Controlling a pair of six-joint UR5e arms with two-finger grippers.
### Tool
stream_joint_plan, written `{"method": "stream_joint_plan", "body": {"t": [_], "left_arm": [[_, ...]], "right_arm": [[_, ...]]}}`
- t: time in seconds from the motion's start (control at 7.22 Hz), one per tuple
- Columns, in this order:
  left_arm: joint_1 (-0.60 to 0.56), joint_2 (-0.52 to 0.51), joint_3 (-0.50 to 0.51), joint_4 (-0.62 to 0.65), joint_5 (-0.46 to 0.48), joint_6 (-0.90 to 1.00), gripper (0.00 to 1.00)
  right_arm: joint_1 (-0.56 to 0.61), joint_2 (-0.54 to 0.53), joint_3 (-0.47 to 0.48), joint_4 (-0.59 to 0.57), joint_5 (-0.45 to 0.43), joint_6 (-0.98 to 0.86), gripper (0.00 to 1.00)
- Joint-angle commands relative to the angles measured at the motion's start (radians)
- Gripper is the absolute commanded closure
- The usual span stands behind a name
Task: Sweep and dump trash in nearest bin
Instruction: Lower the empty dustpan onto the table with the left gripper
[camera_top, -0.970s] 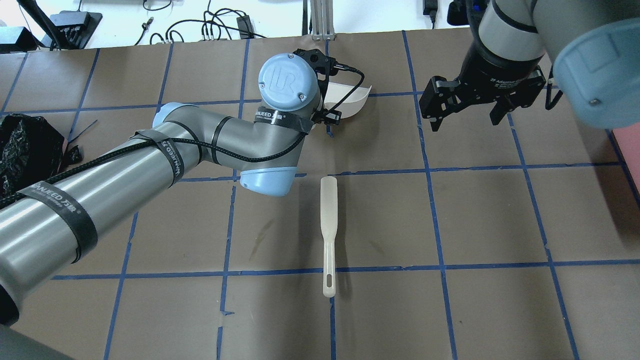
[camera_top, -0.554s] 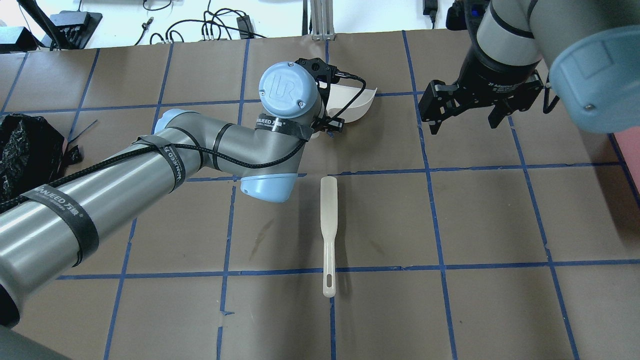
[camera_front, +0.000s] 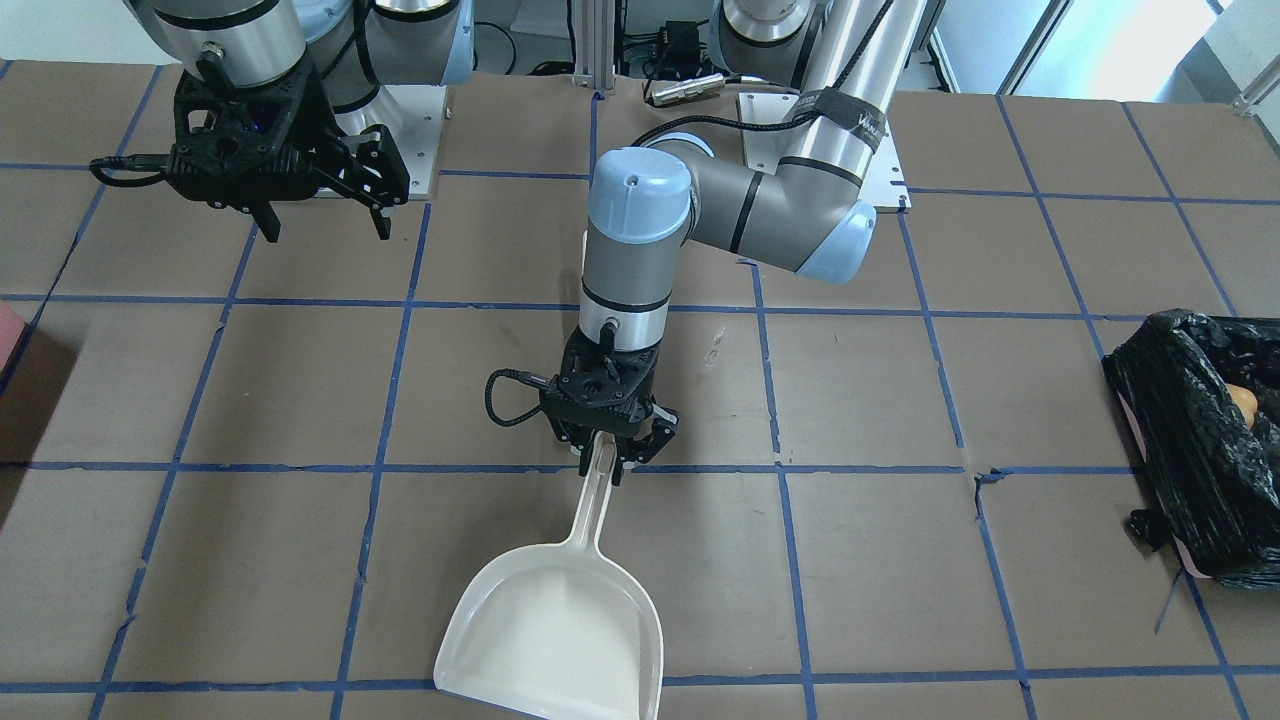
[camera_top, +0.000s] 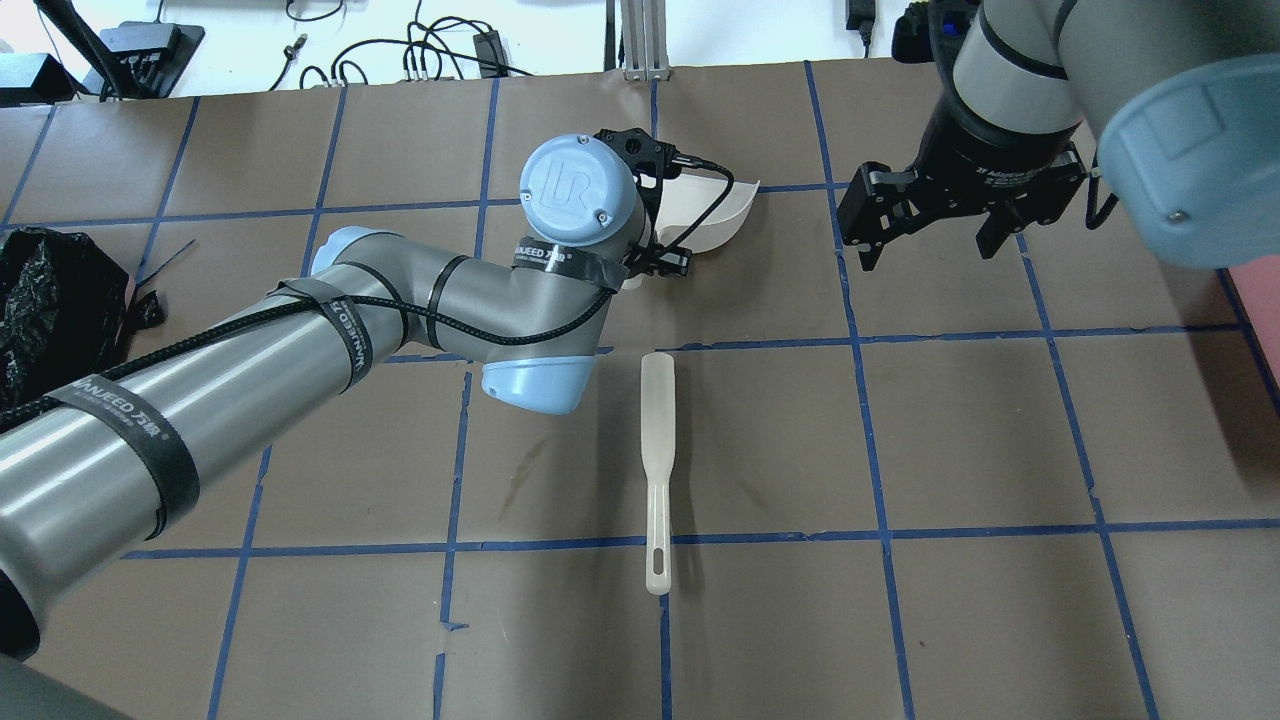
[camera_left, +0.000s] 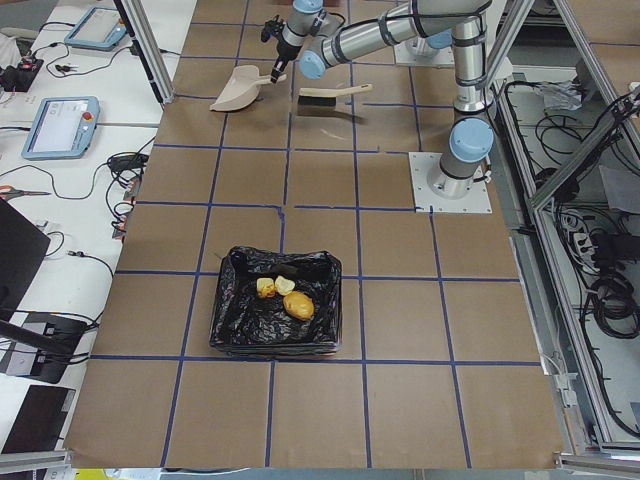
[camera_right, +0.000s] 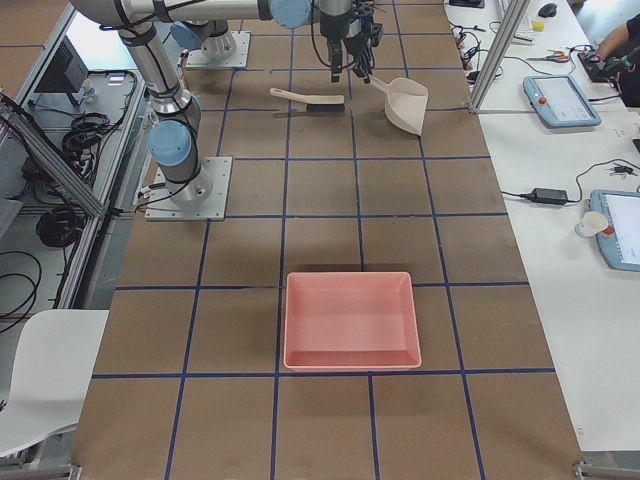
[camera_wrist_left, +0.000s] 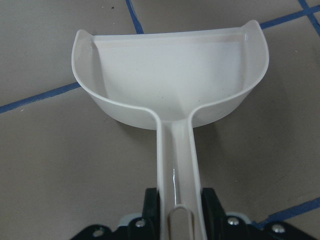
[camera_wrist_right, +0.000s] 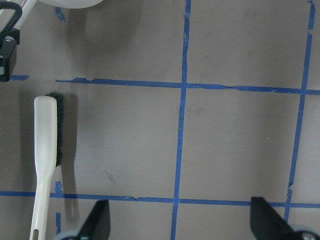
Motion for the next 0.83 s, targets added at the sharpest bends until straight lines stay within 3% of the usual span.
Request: {"method": "stream_joint_plan", "body": {"t": [0.0, 0.28, 0.69], "left_arm": [[-0.008, -0.005, -0.017, -0.001, 0.002, -0.029, 0.91], [-0.016, -0.012, -0.028, 0.001, -0.009, -0.112, 0.88], [-0.018, -0.002, -0.03, -0.004, -0.011, -0.128, 0.63]], "right_arm": [[0.002, -0.003, 0.0, 0.001, -0.001, 0.0, 0.0], [0.002, -0.001, 0.002, -0.001, -0.001, 0.0, 0.0], [0.0, -0.001, 0.0, -0.001, -0.001, 0.0, 0.0]]}}
